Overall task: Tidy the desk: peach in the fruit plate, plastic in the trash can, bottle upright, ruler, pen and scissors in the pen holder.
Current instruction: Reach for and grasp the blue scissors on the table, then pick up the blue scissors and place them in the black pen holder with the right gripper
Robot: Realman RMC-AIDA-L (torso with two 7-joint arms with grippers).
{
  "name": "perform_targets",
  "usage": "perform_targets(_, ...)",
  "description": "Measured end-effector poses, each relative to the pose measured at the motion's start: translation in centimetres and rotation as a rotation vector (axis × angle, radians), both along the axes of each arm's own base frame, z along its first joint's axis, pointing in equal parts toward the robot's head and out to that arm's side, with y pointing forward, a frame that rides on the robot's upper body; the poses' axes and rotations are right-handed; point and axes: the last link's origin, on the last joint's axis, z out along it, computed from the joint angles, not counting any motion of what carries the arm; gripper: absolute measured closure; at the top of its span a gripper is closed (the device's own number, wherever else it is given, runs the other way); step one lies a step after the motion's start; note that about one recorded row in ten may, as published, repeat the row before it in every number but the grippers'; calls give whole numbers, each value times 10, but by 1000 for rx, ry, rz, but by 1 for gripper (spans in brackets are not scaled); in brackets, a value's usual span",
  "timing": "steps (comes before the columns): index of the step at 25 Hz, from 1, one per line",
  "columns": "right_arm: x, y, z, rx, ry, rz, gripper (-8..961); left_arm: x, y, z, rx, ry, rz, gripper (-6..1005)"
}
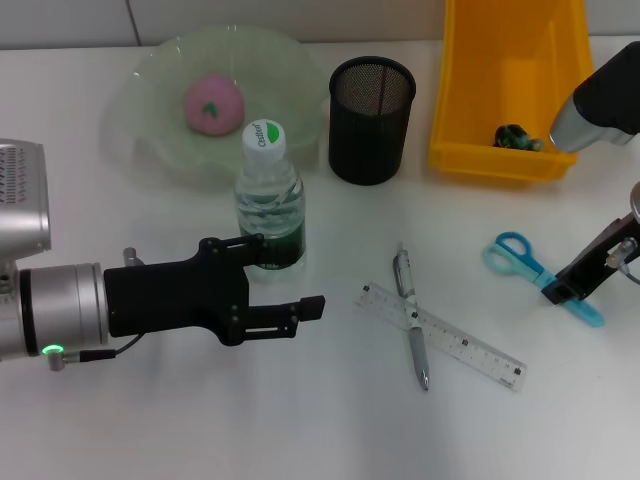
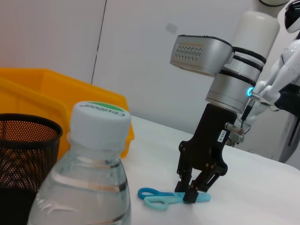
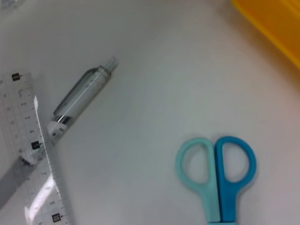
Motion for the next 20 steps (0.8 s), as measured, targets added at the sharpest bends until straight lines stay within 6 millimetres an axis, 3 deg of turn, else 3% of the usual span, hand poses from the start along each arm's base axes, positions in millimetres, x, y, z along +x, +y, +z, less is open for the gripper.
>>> perform_targets(4, 0, 0, 0, -1, -2, 1, 755, 0, 0, 1, 2, -2, 1, 234)
perform_targets(13, -1, -1, 3, 6, -3, 8, 759, -2, -1, 1, 2, -5, 7, 234)
perform_targets(20, -10, -5, 20, 53, 71, 45, 752, -2, -2, 2, 5, -7, 10, 234)
